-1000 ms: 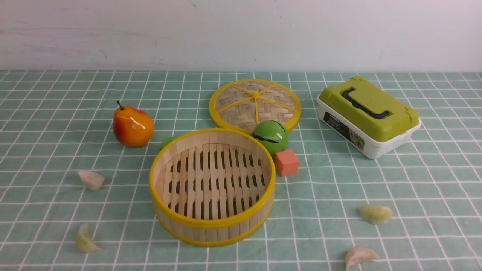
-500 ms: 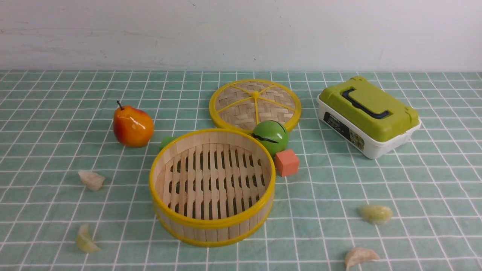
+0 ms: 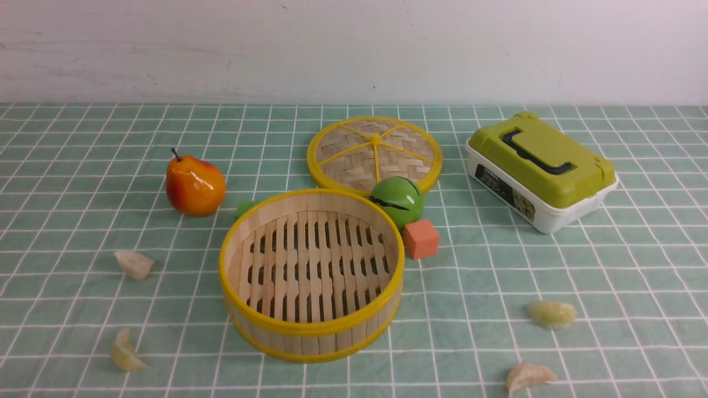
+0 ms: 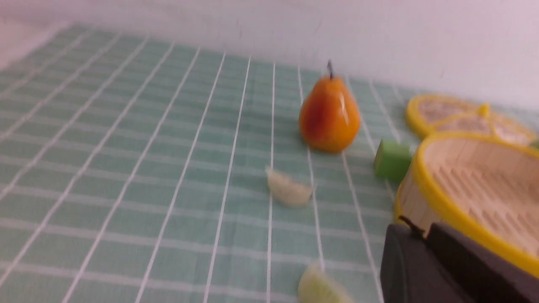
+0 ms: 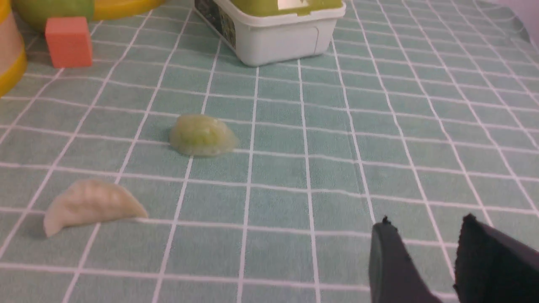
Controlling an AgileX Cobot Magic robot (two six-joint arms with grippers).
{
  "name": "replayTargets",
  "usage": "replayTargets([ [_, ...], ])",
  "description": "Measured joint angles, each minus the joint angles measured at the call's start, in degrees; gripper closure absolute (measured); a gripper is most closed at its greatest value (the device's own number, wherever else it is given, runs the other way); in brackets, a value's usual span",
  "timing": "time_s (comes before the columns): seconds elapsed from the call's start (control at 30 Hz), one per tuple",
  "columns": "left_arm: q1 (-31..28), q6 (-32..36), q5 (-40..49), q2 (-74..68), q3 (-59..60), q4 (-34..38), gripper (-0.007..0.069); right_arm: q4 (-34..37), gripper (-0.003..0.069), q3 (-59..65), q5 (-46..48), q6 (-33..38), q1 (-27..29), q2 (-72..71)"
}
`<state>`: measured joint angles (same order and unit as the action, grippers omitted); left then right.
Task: Put the dumplings into the steamer on the table with the blue tablecloth.
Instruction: 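Reach for and grasp a dumpling on the table with the left gripper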
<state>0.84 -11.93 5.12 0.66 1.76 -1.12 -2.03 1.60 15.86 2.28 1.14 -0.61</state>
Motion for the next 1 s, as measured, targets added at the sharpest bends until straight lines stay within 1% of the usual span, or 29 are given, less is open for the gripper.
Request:
replayTargets([
  [0.17,0.0,0.0,-13.5,0.0,0.0,0.0,0.0555,-0.1,0.0419,0.0,-15.1,0.0,0.0,0.0],
  [0.3,0.0,0.0,-20.6,0.0,0.0,-0.1,0.0552,-0.2,0.0419,0.0,-29.0,0.0,0.0,0.0],
  [0.33,0.0,0.0,-22.0,0.0,0.0,-0.1,0.0551,-0.3,0.0419,0.0,-30.9,0.0,0.0,0.0],
  [0.37,0.0,-0.2,-24.2,0.0,0.0,-0.1,0.0549,-0.4,0.0419,0.0,-35.3,0.0,0.0,0.0],
  [0.4,0.0,-0.8,-26.2,0.0,0.0,-0.1,0.0548,-0.4,0.0419,0.0,-37.7,-0.3,0.0,0.0],
  [0.47,0.0,-3.1,-29.1,0.0,0.0,-0.1,0.0547,-0.4,0.0419,0.0,-43.4,-3.2,0.0,0.0],
  [0.5,0.0,-3.8,-29.8,0.0,0.0,-0.1,0.0546,-0.4,0.0419,0.0,-44.7,-4.2,0.0,0.0],
  [0.53,0.0,-7.8,-32.4,0.0,0.0,-0.1,0.0543,-0.4,0.0419,0.0,-50.0,-9.8,0.0,0.0],
  [0.57,0.0,-9.3,-33.3,0.0,0.0,-0.1,0.0543,-0.4,0.0419,0.0,-51.8,-11.2,0.0,0.0],
  [0.63,0.0,-15.1,-36.2,0.0,0.0,-1.3,0.0541,-0.3,0.0419,-0.1,-56.1,-18.1,0.0,0.0],
  [0.67,0.0,-17.6,-36.9,0.0,-0.2,-2.8,0.0540,-0.3,0.0419,-0.3,-56.4,-20.2,0.0,0.0],
  [0.7,0.0,-18.1,-36.9,0.0,-0.2,-2.8,0.0540,-0.3,0.0419,-0.4,-56.4,-20.6,0.0,0.0],
  [0.73,0.0,-21.2,-35.8,0.0,-1.4,-6.7,0.0540,-0.4,0.0421,-1.5,-56.0,-22.5,0.0,0.0],
  [0.8,0.0,-24.7,-31.8,0.0,-5.5,-13.2,0.0547,-0.4,0.0443,-4.5,-53.7,-23.4,0.0,0.0],
  [0.87,0.0,-27.9,-25.4,-1.0,-12.6,-19.9,0.0569,-0.4,0.0498,-9.1,-48.6,-23.2,0.0,0.0],
  [0.9,0.0,-28.7,-23.4,-1.7,-14.7,-21.7,0.0578,-0.4,0.0513,-10.4,-46.9,-22.9,0.0,0.0],
  [0.93,0.0,-29.9,-20.2,-3.5,-18.3,-24.3,0.0592,-0.4,0.0563,-12.6,-43.9,-22.3,0.0,0.5],
  [1.0,0.0,-31.5,-14.5,-7.9,-24.0,-28.0,0.0620,-0.4,0.0639,-16.1,-37.9,-20.5,0.0,2.2],
])
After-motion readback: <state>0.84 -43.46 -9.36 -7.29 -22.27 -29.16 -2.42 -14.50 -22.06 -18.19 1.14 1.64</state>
